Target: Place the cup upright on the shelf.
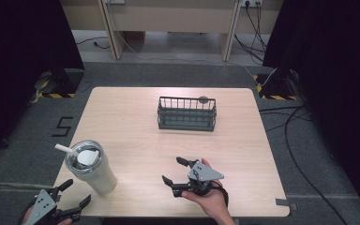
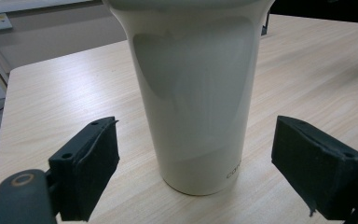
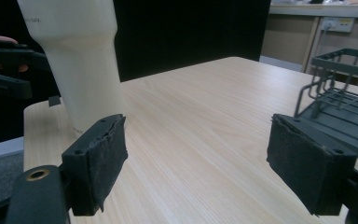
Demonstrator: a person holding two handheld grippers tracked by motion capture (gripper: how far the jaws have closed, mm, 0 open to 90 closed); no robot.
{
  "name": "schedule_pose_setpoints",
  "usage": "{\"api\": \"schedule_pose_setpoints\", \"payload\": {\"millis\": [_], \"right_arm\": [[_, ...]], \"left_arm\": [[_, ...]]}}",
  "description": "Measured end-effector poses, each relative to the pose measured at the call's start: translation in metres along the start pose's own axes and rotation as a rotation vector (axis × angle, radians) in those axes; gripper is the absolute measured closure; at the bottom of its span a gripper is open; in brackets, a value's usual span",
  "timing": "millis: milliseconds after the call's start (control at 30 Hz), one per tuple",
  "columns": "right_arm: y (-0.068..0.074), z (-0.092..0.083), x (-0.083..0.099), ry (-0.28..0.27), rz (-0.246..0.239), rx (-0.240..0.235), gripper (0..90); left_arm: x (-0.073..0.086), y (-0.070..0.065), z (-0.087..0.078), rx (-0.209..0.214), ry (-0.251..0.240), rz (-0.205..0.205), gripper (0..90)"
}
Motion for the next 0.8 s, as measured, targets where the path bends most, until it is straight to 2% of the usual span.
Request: {"api": "schedule_pose_setpoints", "payload": {"millis": [367,767,800], "right_arm": [[0.005,0.03,-0.01,0.016,-0.023,-0.048,19.5],[0.015,0.056,-0.017,0.01,-0.015,-0.075,15.4],[0.017,0.061,-0.019,0.007,-0.002,-0.07,15.2]], "left_arm": [[0.0,0.0,0.0,0.003,0.0,0.002,14.3],[-0.001,-0.001,0.0,0.008,-0.006,0.004,14.3],[-0.001,-0.001,0.0,0.009,-0.007,0.005,14.3]]}}
Point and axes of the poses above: each handheld gripper's, and its own axes: z roughly forward along the jaws, x roughly out of its underside, y roughly to its left, the point moved 3 cm from there along z, roughly forward along the jaws
